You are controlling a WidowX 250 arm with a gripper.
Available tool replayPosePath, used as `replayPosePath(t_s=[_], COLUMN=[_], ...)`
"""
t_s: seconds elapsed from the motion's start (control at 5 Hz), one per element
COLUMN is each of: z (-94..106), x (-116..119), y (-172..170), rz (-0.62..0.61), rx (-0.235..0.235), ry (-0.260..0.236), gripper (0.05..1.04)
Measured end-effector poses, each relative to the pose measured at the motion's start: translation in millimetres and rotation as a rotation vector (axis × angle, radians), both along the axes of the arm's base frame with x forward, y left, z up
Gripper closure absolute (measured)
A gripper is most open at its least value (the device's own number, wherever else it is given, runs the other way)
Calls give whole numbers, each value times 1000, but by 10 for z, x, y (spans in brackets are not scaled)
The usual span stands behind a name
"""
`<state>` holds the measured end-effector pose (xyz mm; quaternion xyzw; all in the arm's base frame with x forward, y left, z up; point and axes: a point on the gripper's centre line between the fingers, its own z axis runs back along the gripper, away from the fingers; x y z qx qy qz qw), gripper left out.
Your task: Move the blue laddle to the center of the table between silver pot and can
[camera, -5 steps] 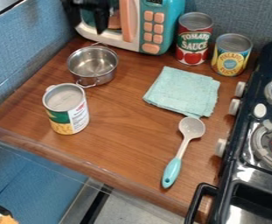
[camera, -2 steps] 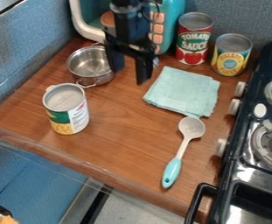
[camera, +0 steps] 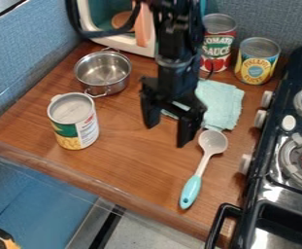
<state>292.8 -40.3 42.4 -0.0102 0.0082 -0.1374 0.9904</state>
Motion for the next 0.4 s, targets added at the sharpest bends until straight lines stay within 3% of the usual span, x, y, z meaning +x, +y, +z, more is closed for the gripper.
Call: replayPosePath(t_s=[0.4], z=[-153], x=[-138], y=[-379], rz=[-9], rx=[47], ry=[-9], gripper=[84])
